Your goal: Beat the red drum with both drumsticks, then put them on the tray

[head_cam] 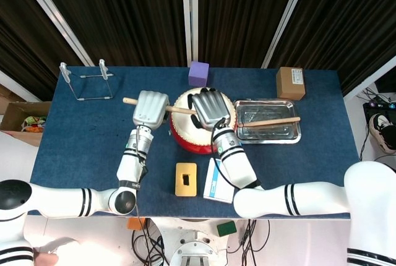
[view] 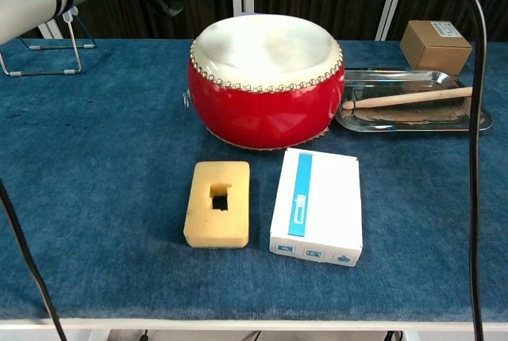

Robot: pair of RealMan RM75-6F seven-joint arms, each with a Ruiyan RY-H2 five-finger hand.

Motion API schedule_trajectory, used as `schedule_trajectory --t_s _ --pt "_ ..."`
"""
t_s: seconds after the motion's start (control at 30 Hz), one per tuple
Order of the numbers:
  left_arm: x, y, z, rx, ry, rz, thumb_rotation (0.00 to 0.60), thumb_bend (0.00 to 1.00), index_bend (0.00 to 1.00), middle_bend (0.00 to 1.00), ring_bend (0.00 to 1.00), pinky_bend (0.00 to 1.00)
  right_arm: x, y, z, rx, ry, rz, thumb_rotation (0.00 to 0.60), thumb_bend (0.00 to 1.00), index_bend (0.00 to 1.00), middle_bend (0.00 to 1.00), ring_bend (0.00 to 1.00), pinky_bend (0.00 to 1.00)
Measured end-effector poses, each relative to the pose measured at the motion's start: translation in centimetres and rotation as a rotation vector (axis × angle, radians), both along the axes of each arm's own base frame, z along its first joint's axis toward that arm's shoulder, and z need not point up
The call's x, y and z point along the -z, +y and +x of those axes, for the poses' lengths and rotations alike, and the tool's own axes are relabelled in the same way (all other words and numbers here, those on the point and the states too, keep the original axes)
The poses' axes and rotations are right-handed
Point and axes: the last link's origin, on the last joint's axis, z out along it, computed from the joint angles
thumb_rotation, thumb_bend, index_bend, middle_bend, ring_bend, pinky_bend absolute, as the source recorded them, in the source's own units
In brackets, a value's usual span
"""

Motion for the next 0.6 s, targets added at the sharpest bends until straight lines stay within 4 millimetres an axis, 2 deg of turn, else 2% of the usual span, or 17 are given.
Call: schedule_trajectory --t_s 0.2,0.37,0.47,0.6 --pt "0.08 -0.12 0.09 0.013 0.016 0.003 0.600 0.37 1.00 1.00 1.00 1.00 0.18 -0.08 0.23 -0.005 -0.001 -0.007 0.600 0.38 0.57 0.56 0.32 0.38" --pt "0.02 -0.26 0.24 0.027 0.021 0.005 0.600 0.36 0.99 1.00 1.00 1.00 0.28 -0.12 0.39 -0.013 0.000 -0.018 0.600 0.44 0.63 0.58 0.36 0.40" --pt "-0.08 -0.36 0.33 0.042 0.029 0.012 0.600 0.34 0.92 0.99 0.98 1.00 0.33 -0.12 0.47 -0.020 -0.003 -0.027 0.600 0.45 0.67 0.60 0.38 0.41" --pt "-0.19 -0.40 0.39 0.057 0.039 0.027 0.600 0.28 0.81 0.91 0.89 1.00 0.43 -0.09 0.47 -0.024 -0.004 -0.034 0.600 0.46 0.69 0.62 0.39 0.41"
